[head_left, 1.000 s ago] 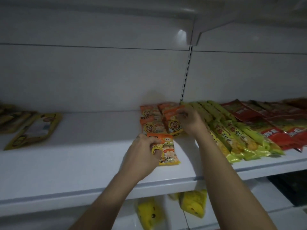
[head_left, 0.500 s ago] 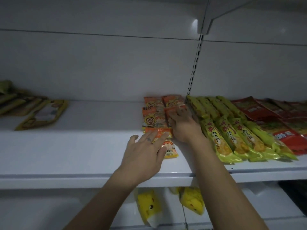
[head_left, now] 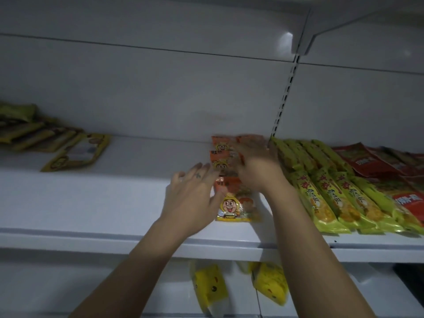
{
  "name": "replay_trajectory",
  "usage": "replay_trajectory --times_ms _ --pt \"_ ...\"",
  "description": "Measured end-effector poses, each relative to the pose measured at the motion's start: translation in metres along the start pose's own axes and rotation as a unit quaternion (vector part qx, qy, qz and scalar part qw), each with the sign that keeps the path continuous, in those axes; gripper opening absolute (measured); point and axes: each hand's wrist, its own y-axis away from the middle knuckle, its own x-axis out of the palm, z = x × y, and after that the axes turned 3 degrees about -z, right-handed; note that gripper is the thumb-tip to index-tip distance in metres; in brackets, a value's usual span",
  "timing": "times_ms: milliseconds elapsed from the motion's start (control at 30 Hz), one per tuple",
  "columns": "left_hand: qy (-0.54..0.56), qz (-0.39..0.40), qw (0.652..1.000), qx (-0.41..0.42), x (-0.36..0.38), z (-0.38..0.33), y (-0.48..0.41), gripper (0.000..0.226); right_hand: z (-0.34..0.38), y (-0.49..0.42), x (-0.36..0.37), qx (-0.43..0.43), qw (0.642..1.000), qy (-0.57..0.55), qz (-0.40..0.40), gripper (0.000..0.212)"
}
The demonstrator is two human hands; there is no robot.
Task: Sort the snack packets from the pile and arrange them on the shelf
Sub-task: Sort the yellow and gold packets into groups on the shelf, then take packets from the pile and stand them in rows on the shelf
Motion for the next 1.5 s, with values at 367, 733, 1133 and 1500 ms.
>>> replay_trajectory --times_ms 367,733,1133,1500 --pt "-0.078 -0.022 0.986 -0.149 -0.062 0.172 0.038 0.063 0.178 -0.044 0.038 -0.123 0.986 -0.017 0.108 0.071" --pt "-0.128 -0.052 0.951 -0.276 -0.128 0.343 0.122 0.057 0.388 -0.075 0.098 -0.227 0.962 -0.057 0.145 0.066" --pt "-0.153 -0.060 0.938 -0.304 -0.148 0.457 0.169 0.041 0.536 -0.095 0.169 -0.121 0.980 -0.060 0.149 0.039" --pt "-0.145 -0.064 0.943 -0.291 -0.140 0.463 0.165 0.044 0.528 -0.091 0.178 0.007 0.962 -0.252 0.107 0.041"
